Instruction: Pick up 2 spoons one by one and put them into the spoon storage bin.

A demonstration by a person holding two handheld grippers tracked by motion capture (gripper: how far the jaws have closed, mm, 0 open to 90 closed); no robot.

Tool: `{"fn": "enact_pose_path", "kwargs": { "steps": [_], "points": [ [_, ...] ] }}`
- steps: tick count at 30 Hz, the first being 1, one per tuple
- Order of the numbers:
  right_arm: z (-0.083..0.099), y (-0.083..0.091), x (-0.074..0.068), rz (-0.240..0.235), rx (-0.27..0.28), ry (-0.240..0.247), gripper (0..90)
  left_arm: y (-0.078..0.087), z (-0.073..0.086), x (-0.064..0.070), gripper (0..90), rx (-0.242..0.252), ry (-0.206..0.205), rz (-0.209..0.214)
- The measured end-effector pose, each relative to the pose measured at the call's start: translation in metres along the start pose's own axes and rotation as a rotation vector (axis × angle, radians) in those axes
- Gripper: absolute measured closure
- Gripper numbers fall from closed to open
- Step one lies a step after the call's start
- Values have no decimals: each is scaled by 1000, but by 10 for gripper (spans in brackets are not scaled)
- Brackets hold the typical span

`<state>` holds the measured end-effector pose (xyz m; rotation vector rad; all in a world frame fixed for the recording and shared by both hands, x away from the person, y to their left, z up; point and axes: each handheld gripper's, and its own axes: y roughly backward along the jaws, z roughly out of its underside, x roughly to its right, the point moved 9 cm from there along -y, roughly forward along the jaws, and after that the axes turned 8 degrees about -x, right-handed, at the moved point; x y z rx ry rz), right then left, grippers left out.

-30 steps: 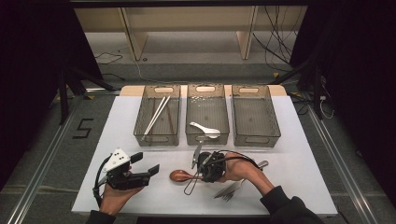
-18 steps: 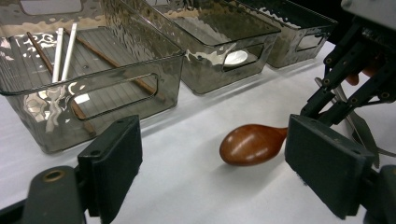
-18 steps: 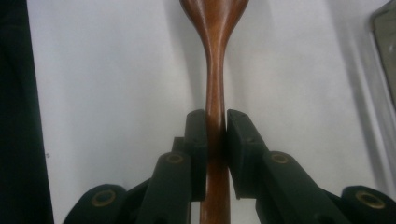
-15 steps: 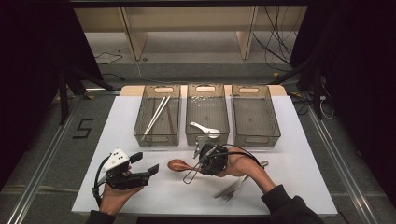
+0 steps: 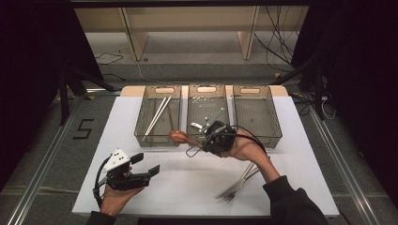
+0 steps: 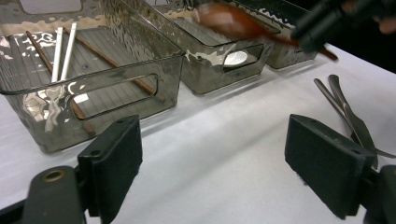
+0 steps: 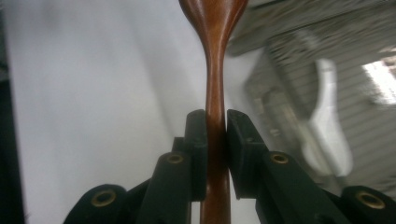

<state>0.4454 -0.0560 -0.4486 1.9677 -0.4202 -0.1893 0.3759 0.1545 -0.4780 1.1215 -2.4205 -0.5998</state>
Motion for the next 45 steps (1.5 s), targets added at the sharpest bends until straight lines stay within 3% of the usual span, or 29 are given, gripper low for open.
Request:
{"fn": "enact_pose_path", "kwargs": {
  "steps": [7,12,21,35,45],
  "points": [
    [-13,6,44,71,35,-134,798,0,0,-1,187,1,0,-1],
    [-16,2,66,87,43,-235,798,1,0,-1,187,2,0,-1],
    [-17,-7,96,109,21,-321,798,0,0,0,187,2,3,3],
    [-22,-25,123,131,-46,-426,798,1,-1,0,187,9,7,3],
    [-19,-32,125,131,-71,-439,797,2,-1,0,187,10,3,4]
  ]
}}
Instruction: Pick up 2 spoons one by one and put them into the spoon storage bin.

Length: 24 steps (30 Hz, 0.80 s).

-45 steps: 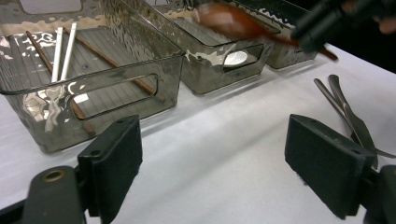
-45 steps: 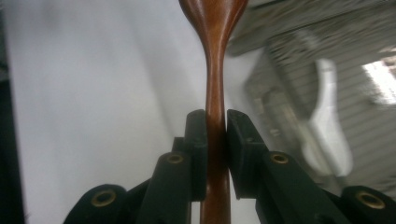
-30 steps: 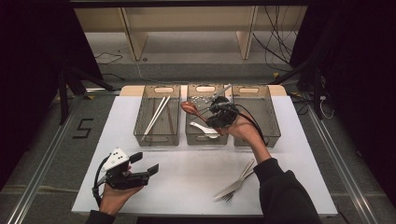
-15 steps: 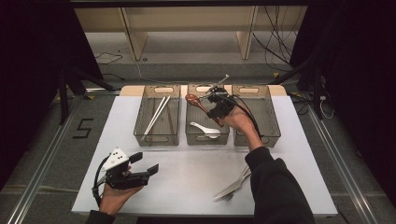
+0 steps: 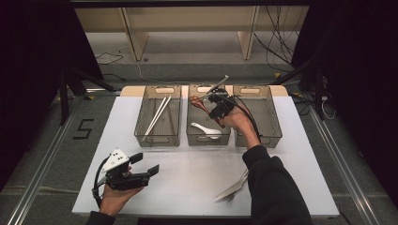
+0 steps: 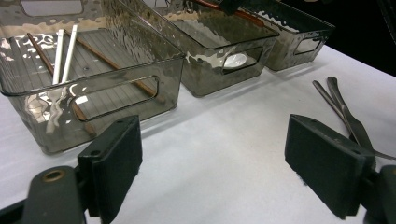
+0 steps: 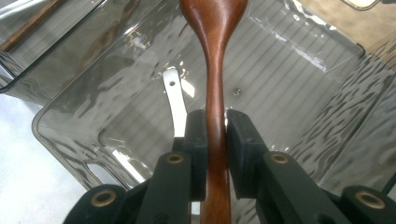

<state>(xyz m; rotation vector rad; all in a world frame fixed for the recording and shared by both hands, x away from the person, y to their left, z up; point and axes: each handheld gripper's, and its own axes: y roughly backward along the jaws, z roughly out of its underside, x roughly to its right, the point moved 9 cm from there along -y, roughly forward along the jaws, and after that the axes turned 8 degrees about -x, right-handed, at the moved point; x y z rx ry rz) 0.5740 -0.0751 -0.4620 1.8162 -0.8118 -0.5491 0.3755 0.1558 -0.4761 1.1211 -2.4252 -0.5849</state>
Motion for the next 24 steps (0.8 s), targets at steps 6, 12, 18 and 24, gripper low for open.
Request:
{"fn": "enact_pose_path", "kwargs": {
  "steps": [6,12,18,24],
  "points": [
    [0,-5,-1,2,-15,-7,797,0,0,0,187,3,4,2],
    [1,-10,-2,4,-33,-10,797,0,0,0,187,0,1,3],
    [3,-13,-3,1,-57,-21,797,0,0,0,187,0,3,3],
    [4,-17,-5,-2,-68,-10,796,0,0,0,188,-1,2,2]
  ]
}}
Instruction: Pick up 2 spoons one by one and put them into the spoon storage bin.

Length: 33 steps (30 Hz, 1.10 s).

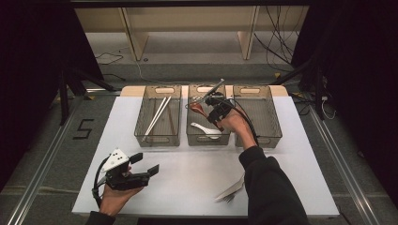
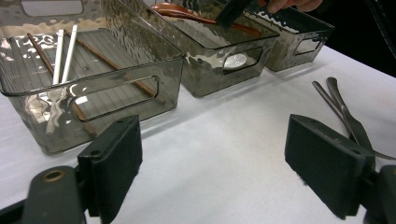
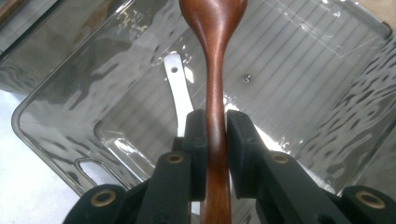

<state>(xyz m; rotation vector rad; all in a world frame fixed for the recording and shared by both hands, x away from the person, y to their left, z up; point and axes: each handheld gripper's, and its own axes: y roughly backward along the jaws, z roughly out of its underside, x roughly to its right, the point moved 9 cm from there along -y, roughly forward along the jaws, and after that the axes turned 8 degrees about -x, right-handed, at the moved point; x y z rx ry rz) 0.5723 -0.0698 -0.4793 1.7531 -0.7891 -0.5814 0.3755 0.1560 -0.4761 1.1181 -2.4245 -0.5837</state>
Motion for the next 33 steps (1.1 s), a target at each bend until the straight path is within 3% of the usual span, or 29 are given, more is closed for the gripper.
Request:
{"fn": "enact_pose_path", "kwargs": {
  "steps": [11,24,33],
  "points": [
    [9,-11,-2,2,-50,3,795,0,0,0,187,1,1,-2],
    [10,-16,-5,-13,-67,9,778,0,0,0,187,0,-1,-4],
    [7,-8,-14,-38,-26,28,667,0,0,0,187,0,-1,-3]
  ]
}}
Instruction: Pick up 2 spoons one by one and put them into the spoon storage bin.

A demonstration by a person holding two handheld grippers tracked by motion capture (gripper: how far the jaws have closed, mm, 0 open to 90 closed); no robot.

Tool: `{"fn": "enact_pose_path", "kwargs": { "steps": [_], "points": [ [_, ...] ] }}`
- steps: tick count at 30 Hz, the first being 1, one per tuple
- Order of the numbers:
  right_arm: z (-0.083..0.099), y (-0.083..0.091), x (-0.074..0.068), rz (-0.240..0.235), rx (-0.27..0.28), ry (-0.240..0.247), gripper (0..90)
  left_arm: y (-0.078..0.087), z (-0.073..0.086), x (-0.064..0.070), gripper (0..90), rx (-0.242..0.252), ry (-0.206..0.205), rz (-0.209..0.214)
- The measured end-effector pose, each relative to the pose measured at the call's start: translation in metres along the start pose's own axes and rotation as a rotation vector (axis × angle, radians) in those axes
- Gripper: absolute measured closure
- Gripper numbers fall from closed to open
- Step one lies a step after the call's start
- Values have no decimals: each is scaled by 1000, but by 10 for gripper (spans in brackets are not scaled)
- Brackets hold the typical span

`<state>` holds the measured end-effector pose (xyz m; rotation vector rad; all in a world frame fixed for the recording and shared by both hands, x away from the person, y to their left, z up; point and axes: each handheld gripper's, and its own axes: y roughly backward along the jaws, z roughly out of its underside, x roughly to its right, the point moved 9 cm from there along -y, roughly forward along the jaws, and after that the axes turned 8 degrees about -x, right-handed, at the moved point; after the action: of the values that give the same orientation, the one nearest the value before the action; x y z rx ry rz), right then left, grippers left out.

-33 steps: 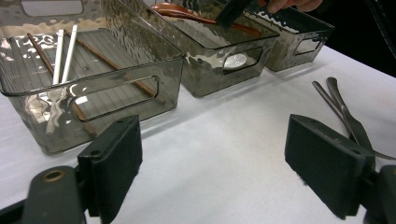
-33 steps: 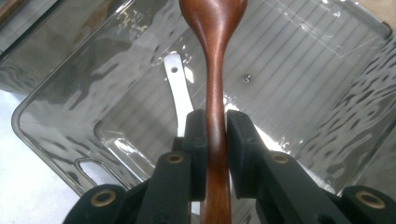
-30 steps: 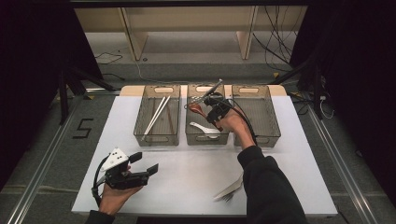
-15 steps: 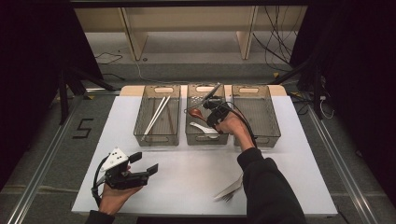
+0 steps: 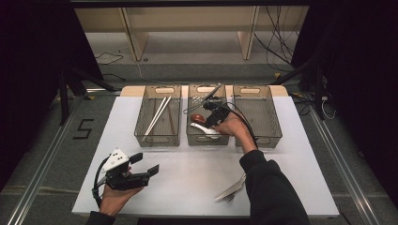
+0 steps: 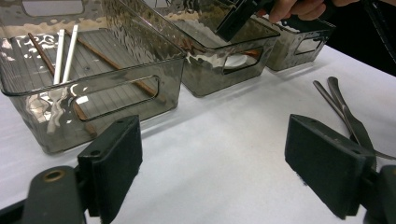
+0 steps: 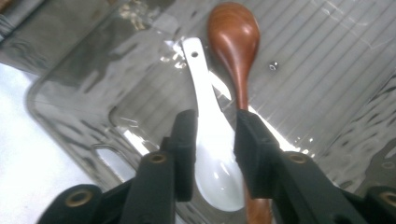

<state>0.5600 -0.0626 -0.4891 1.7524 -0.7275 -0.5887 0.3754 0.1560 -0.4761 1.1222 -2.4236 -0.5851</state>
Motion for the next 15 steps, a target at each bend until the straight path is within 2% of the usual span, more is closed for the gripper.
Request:
{"fn": "enact_pose_path", "kwargs": {
  "steps": [4,8,15],
  "points": [
    [0,8,-9,-22,43,38,604,0,0,0,187,1,1,-1],
    [4,24,-20,-47,97,83,520,0,0,-1,187,2,1,-3],
    [23,59,-41,-80,183,166,421,0,0,0,187,1,1,-4]
  ]
}}
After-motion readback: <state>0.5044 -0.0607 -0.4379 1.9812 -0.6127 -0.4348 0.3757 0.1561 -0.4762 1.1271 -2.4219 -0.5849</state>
